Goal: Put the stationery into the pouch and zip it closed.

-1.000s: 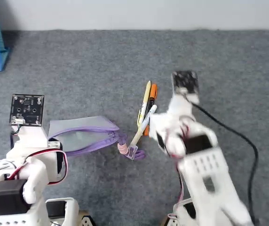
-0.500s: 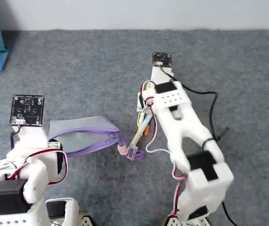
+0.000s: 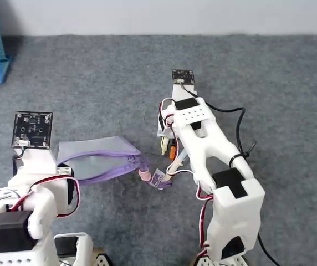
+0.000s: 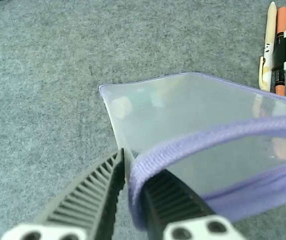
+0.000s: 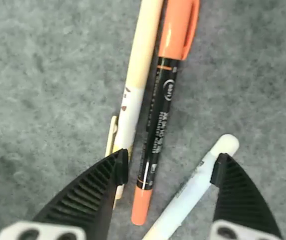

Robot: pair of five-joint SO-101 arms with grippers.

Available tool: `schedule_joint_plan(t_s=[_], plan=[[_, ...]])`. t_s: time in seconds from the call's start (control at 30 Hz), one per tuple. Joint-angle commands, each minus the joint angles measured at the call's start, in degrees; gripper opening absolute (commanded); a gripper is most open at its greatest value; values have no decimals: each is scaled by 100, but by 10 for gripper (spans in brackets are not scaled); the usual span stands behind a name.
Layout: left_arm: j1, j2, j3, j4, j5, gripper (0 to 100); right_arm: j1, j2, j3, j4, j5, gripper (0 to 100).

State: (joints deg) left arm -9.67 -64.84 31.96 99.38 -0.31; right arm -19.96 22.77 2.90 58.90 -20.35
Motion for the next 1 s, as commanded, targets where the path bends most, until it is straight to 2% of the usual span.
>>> schedule_joint_plan(t_s=[0.0,0.27,0.47,0.77,0.97], plan=[[26,44,-22,97,62,12,-4,84,-290,-101,-18,275],[9,35,-22,97,62,12,400,426,-264,-40,-9,270],[26,35,-22,97,62,12,699,400,-290,374,-9,121],[0,35,-22,97,62,12,716,382,-264,435,-9,136],[9,35,-22,97,62,12,716,145,-299,857,-9,6]])
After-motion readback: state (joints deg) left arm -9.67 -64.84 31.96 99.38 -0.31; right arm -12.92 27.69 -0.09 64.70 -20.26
